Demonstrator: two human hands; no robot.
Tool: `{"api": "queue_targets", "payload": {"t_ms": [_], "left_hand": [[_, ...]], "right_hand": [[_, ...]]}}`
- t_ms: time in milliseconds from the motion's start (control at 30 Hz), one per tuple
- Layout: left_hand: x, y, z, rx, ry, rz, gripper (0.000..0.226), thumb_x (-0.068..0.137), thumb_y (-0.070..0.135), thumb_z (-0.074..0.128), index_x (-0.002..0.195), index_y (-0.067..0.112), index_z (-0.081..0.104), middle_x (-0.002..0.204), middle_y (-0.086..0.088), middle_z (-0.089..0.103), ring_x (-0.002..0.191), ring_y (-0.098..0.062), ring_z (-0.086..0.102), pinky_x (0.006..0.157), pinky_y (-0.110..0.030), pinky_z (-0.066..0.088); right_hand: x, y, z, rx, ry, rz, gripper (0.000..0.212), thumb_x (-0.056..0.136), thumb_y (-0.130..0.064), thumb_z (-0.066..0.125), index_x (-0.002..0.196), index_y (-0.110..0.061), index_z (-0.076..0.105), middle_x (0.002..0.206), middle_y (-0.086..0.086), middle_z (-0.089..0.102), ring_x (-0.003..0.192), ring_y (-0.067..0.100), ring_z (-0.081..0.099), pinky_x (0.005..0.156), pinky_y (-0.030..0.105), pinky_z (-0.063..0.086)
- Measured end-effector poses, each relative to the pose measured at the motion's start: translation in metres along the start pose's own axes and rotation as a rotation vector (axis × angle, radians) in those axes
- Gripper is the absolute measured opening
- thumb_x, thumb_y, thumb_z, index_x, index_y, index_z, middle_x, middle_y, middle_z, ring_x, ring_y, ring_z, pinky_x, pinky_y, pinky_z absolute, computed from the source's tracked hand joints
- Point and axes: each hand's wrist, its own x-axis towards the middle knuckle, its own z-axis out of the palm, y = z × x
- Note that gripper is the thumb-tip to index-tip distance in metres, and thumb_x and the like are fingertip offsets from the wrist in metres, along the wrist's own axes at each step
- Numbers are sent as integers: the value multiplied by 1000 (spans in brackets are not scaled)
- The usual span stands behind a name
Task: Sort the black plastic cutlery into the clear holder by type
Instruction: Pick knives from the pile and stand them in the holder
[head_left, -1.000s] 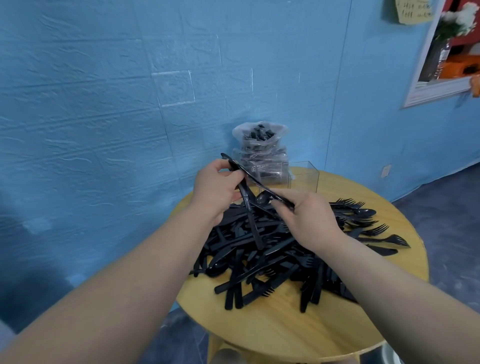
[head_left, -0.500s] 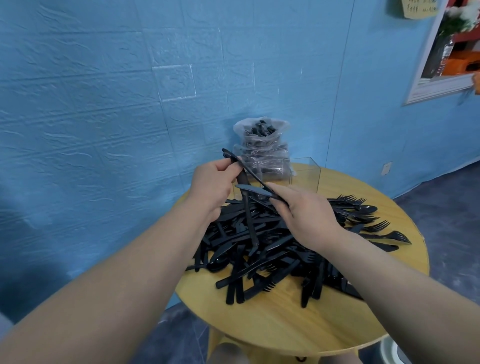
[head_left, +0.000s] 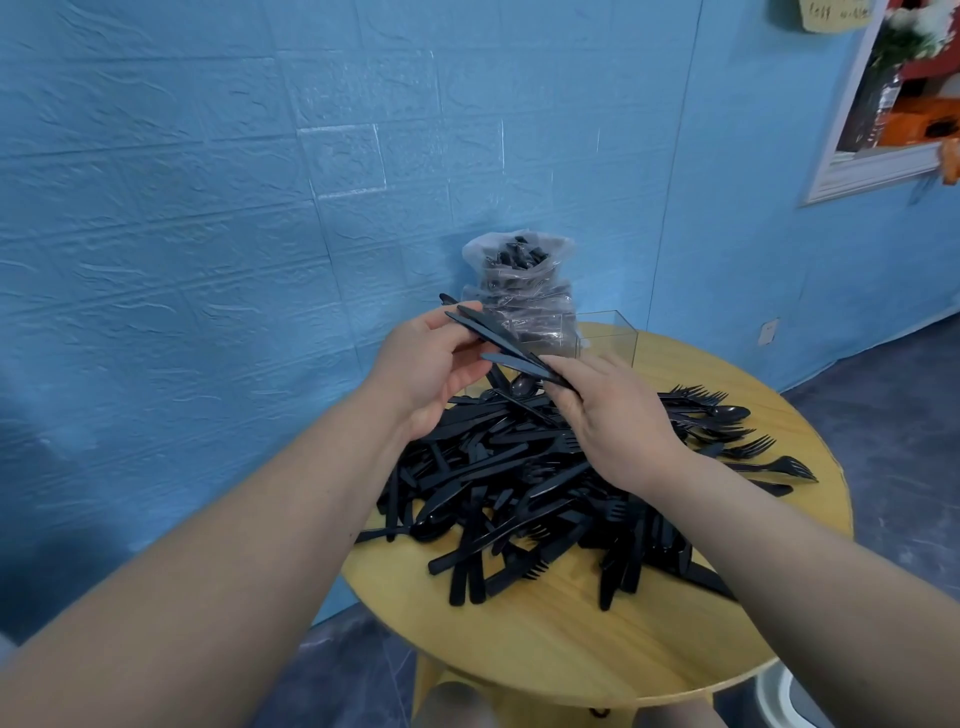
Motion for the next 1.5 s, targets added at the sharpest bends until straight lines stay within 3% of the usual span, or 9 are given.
{"api": "queue_targets", "payload": {"t_ms": [133, 267, 433, 567, 733, 1000, 1267, 1433, 1500], "left_hand": [[1, 2, -1, -26, -30, -7, 18, 92, 0, 52, 94, 13, 64, 78, -1, 70, 70, -12, 66, 60, -18, 54], [2, 5, -3, 11, -82, 7, 17, 92, -1, 53, 91, 13, 62, 79, -2, 69, 71, -12, 65, 64, -21, 55], [-1, 2, -4, 45, -131, -2, 21, 91, -2, 44, 95, 10, 60, 80, -4, 69, 67, -12, 66, 66, -23, 55], [-3, 1, -1, 57, -93, 8, 11, 96, 14, 52, 94, 9, 62, 87, -7, 66, 66, -11, 64, 59, -18, 53], [-2, 0, -1, 118, -53, 25, 17, 97, 5, 47, 94, 7, 64, 82, -7, 69, 64, -9, 64, 59, -18, 54], [-3, -1, 0, 111, -86, 22, 23, 99, 16, 45, 93, 11, 66, 87, -7, 69, 70, -11, 65, 64, -21, 53], [0, -8, 8, 268, 14, 133, 13, 98, 7, 46, 97, 17, 56, 84, -2, 62, 64, -7, 60, 59, -19, 51], [5, -14, 4, 352, 30, 139, 12, 94, 7, 51, 95, 19, 53, 77, -4, 57, 63, -10, 53, 50, -20, 40], [13, -12, 1, 409, 58, 157, 14, 93, 7, 51, 90, 21, 51, 79, -5, 57, 68, -16, 51, 54, -27, 36]], "right_hand": [[0, 0, -4, 40, -23, 45, 36, 99, -31, 41, 132, -21, 52, 95, 2, 57, 80, 23, 53, 69, 38, 45], [-2, 0, -5, 53, -44, 69, 33, 100, -30, 41, 127, -18, 55, 97, -2, 47, 75, 21, 50, 64, 33, 40], [-3, -3, -7, 73, -157, 135, 23, 101, -31, 34, 99, -15, 50, 72, -6, 48, 67, 22, 48, 57, 34, 33], [-3, -6, -9, 5, -173, 152, 34, 99, -45, 28, 99, -16, 45, 70, -3, 51, 66, 26, 53, 60, 38, 44], [2, -8, -11, -163, -186, 154, 44, 96, -53, 16, 92, -18, 42, 65, -3, 51, 63, 25, 53, 57, 36, 42], [15, -12, -12, -29, -231, 129, 37, 100, -46, 23, 85, -16, 39, 66, -1, 48, 64, 25, 50, 59, 39, 39], [23, -19, -5, -30, -221, 42, 24, 101, -39, 32, 95, -16, 32, 68, -3, 47, 66, 29, 49, 57, 37, 37], [26, -18, 0, -92, -215, -9, 28, 99, -39, 37, 113, -15, 37, 83, 5, 59, 73, 32, 56, 59, 38, 42], [31, -18, 3, -99, -198, -49, 38, 97, -41, 41, 126, -16, 37, 98, 6, 62, 86, 31, 59, 63, 35, 40]]}}
